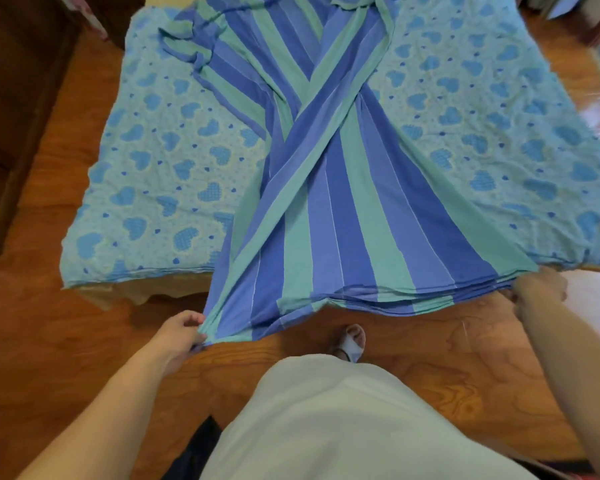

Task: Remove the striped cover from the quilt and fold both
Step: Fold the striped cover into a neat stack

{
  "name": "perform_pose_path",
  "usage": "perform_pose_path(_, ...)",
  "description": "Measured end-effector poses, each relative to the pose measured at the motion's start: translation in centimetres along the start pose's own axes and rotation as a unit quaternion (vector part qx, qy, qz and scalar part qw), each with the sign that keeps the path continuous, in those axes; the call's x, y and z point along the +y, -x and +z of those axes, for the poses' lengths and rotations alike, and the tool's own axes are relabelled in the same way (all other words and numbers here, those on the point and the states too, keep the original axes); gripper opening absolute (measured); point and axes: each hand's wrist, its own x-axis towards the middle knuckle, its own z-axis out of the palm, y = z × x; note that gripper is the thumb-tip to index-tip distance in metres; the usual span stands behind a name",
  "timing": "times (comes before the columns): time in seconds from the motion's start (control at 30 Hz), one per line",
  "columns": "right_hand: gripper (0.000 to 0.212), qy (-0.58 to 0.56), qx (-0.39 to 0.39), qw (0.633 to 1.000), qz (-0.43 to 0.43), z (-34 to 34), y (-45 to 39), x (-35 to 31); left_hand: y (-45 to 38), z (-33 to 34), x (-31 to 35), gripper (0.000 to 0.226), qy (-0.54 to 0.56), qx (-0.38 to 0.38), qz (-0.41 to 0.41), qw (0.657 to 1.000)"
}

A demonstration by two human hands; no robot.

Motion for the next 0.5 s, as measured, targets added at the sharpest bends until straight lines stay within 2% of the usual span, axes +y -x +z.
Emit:
perform_pose_path(0.1,0.038,-0.053,0.023,0.998,0.012,1.1,2.5,0.7,-0.3,1.2,-1.1,0.023,-0.008,-0.024,-0.030,0.999)
perform_pose_path(0.2,0.030,-0.038,-0.005,0.999,-0.020,0.6,1.9,0.9,-1.0,1.3,-1.3,0.016,0.011,0.034,-0.045,0.998)
perform_pose_path(0.27,0.035,-0.005,-0.031,0.999,-0.027,-0.7,0.5,0.5,-1.0,0.2,-1.3,0.021,0.039,0.075,-0.048,0.995)
perform_pose_path(0.37,0.045,-0.023,-0.040,0.999,-0.024,-2.8,-2.0,-0.5,-0.5,-2.3,-1.0,0.036,0.135,0.107,-0.066,0.983)
perform_pose_path(0.43,0.044,-0.002,-0.043,0.999,-0.017,-3.1,-3.2,-1.1,0.0,-3.0,-0.8,0.038,0.205,0.100,-0.086,0.970)
perform_pose_path(0.5,0.036,-0.001,-0.023,1.000,-0.002,-3.2,-3.7,-1.4,0.7,-2.6,-0.7,0.039,0.221,0.081,-0.094,0.967)
